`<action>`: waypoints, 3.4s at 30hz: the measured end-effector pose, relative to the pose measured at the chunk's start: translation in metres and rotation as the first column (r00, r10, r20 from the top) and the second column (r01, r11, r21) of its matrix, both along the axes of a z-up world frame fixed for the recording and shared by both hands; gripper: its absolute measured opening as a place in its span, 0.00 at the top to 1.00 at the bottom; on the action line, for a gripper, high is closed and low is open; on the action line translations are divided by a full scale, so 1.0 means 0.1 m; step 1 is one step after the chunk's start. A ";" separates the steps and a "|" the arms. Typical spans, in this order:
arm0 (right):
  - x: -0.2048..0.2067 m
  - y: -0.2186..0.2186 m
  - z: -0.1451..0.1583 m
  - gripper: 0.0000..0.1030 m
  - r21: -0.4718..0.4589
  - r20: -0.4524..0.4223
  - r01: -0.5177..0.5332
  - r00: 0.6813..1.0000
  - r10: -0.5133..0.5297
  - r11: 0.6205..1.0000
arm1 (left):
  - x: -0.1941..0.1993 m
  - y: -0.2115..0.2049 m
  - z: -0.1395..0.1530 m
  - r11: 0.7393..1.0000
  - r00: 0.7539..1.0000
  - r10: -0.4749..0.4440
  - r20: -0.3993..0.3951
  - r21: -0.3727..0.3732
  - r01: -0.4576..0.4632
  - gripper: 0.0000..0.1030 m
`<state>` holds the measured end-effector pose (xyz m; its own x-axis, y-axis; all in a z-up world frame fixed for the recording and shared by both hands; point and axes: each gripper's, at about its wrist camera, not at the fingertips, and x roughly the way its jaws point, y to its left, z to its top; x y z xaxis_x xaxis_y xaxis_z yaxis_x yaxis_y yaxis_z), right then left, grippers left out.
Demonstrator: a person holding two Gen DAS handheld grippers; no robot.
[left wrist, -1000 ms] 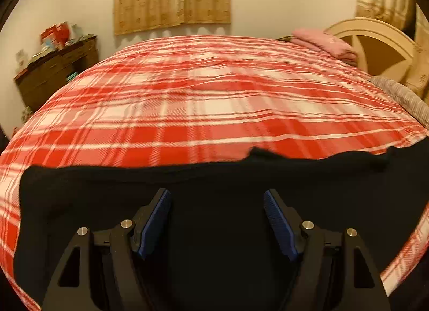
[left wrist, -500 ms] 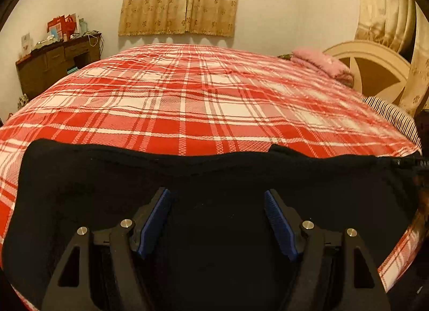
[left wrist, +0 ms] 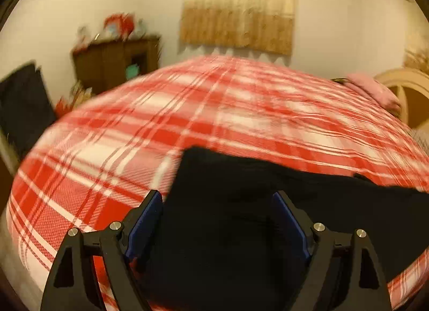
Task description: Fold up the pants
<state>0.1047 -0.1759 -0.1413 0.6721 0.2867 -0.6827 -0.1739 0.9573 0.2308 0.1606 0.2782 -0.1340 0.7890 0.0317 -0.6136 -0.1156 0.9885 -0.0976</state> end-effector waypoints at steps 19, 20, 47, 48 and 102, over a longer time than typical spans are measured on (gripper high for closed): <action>-0.22 0.33 0.05 0.35 -0.036 0.095 -0.092 0.991 0.095 0.995 | 0.08 -0.08 0.02 0.993 0.990 -0.071 -0.122 0.082 0.082 0.45; -0.22 0.34 0.04 0.35 -0.036 0.094 -0.093 0.991 0.096 0.995 | 0.09 -0.10 -0.01 0.992 0.989 -0.074 -0.127 0.089 0.085 0.45; -0.14 0.26 -0.05 0.30 -0.108 0.069 -0.014 0.997 0.022 0.994 | 0.18 0.23 -0.02 0.996 0.991 -0.038 -0.125 -0.089 0.027 0.54; -0.14 0.27 -0.07 0.30 -0.121 0.064 -0.014 0.998 0.022 0.993 | 0.18 0.21 -0.02 0.995 0.992 -0.041 -0.123 -0.091 0.030 0.50; -0.67 -2.53 0.28 0.44 0.009 -0.070 0.504 0.862 -0.503 0.863 | -0.33 -1.59 -0.32 0.985 0.988 -0.143 -0.058 0.091 0.148 0.07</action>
<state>0.0377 -0.4285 -0.1131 0.6858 -0.0611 -0.7252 0.3459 0.9041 0.2510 0.1279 0.1191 -0.1659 0.7571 -0.0210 -0.6530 0.0274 0.9996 -0.0003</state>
